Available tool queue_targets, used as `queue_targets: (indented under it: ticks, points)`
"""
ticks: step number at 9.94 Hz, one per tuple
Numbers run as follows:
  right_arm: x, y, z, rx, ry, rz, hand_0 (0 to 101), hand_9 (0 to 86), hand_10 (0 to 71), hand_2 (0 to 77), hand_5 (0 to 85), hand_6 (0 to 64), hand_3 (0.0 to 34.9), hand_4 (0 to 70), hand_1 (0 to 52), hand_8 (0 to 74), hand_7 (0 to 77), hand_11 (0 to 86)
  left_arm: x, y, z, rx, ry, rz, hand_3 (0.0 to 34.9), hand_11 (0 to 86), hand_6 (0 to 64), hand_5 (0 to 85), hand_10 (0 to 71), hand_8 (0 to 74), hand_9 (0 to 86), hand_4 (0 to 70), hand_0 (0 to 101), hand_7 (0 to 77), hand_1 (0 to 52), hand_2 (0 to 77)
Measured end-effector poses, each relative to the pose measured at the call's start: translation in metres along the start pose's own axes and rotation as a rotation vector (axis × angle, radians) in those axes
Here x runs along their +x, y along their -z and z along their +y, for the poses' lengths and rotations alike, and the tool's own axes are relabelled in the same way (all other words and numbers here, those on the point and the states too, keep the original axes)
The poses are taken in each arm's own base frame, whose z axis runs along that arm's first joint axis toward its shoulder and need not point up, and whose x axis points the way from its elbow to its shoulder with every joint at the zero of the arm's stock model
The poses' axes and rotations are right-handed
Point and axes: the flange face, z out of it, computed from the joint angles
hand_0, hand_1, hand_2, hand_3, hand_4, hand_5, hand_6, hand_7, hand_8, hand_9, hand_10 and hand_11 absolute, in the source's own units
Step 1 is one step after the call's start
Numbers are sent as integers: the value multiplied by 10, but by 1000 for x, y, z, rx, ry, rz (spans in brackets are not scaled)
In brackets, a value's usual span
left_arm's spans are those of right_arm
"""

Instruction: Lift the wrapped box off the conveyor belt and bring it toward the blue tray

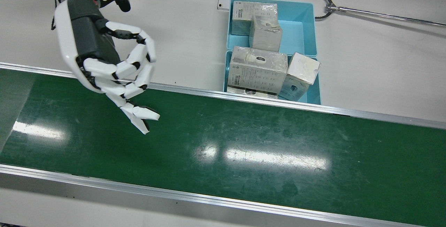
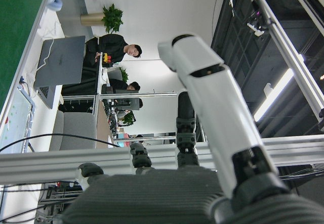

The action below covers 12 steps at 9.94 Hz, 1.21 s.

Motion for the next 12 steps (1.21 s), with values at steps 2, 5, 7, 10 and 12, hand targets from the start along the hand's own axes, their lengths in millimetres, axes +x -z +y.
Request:
queue_targets:
  ticks: [2,5,7,10,12]
  points:
    - [-41,0,-31,69,8,-33,649,344,76,573,709,327,198,425,349,207,627,169,0,0,0,0,0,0,0,0,0,11,0,0,0,0,0,5,0,5]
    - [-57,1,-60,126,3,-29,598,578,355,774,704,616,32,605,267,442,687,404,0,0,0,0,0,0,0,0,0,11,0,0,0,0,0,5,0,5]
    - [-43,-5,-72,116,-26,6,543,698,589,774,704,627,5,682,175,693,714,649,0,0,0,0,0,0,0,0,0,11,5,0,0,0,0,0,0,5]
    - [-44,7,-91,96,-47,16,523,693,698,207,704,627,4,589,98,687,704,704,0,0,0,0,0,0,0,0,0,11,5,5,0,0,0,5,0,5]
    - [-50,19,-99,77,-45,9,548,649,496,382,704,605,3,333,224,535,698,627,0,0,0,0,0,0,0,0,0,11,5,0,0,0,0,0,0,5]
